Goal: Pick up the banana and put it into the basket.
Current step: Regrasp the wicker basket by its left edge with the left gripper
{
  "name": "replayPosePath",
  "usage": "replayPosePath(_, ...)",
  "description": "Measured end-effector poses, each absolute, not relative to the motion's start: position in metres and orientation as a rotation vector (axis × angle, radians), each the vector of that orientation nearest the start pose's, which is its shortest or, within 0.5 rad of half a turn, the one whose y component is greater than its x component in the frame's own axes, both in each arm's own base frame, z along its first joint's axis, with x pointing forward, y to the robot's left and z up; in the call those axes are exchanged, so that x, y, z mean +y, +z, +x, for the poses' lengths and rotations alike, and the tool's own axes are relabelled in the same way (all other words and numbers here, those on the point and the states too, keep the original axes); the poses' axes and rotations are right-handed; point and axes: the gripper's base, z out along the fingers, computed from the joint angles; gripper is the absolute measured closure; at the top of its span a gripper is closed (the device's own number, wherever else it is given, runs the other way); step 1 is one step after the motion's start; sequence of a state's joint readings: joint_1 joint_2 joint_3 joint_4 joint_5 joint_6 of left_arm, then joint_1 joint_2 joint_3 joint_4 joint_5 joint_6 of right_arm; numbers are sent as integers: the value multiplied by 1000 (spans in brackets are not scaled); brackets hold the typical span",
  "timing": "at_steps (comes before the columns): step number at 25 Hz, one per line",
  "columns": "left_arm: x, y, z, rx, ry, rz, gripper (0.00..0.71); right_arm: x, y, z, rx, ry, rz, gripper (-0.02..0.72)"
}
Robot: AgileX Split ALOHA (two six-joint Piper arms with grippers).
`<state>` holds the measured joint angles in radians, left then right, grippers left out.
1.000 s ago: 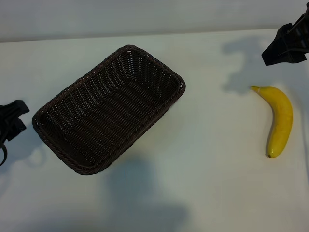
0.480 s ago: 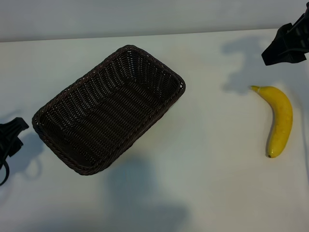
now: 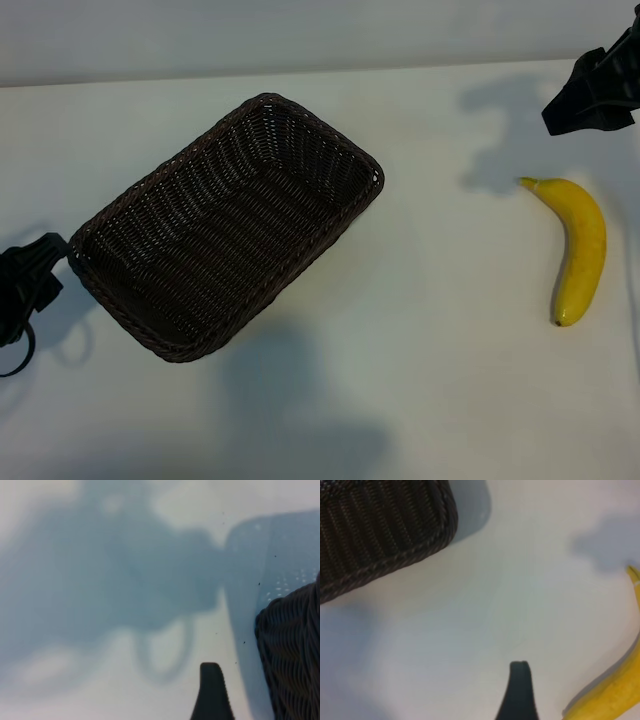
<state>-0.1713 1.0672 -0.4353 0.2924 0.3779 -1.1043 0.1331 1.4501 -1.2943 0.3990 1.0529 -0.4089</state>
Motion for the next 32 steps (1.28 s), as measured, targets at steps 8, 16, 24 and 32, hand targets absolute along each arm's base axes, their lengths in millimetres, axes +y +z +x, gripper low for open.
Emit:
replayPosePath(8,-26,204,186,2299,-393,-912,165,70,337,289,2559,432,-548,109)
replayPosePath(16,-28,197,191,2309,-420,-966,164,70,337,289,2558,431,-548,109)
replayPosePath(24,-30,184,198,2345,-411,-996,164,70,337,289,2557,430,-551,109)
replayPosePath(32,-36,175,213,2296,-491,-1016,164,70,337,289,2557,430,-553,109)
